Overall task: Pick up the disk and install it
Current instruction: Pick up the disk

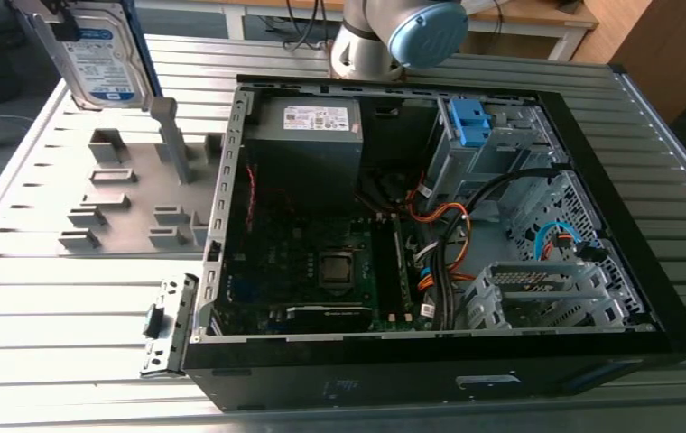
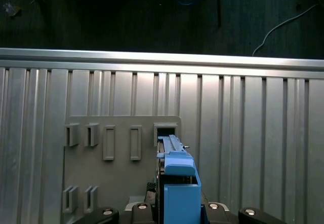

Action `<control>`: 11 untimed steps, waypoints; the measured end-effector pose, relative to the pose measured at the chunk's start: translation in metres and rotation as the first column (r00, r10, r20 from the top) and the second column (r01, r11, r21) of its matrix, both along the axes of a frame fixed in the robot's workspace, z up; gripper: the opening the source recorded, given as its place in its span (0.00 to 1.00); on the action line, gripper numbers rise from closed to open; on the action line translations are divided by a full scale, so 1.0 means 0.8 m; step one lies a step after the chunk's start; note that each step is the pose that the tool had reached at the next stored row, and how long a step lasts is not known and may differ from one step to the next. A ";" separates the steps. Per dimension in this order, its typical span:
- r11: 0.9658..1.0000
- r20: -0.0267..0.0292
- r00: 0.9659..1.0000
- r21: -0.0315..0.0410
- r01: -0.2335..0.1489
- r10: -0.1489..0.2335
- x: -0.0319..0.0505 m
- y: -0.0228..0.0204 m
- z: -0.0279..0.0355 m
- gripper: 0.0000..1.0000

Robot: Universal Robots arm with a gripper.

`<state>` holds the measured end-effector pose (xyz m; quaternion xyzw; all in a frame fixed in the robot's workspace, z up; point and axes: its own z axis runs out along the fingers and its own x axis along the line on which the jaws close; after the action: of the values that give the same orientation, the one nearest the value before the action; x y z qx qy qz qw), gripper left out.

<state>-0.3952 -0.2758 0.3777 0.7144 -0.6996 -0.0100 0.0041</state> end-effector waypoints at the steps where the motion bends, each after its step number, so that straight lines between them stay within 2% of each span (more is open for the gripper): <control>1: 1.000 0.000 1.000 0.000 0.000 0.000 0.000 0.0000 0.0009 0.36; 11: 1.000 0.000 1.000 0.000 0.000 0.000 0.000 0.0000 0.0101 0.36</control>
<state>-0.3952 -0.2758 0.3858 0.7144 -0.6996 -0.0100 0.0041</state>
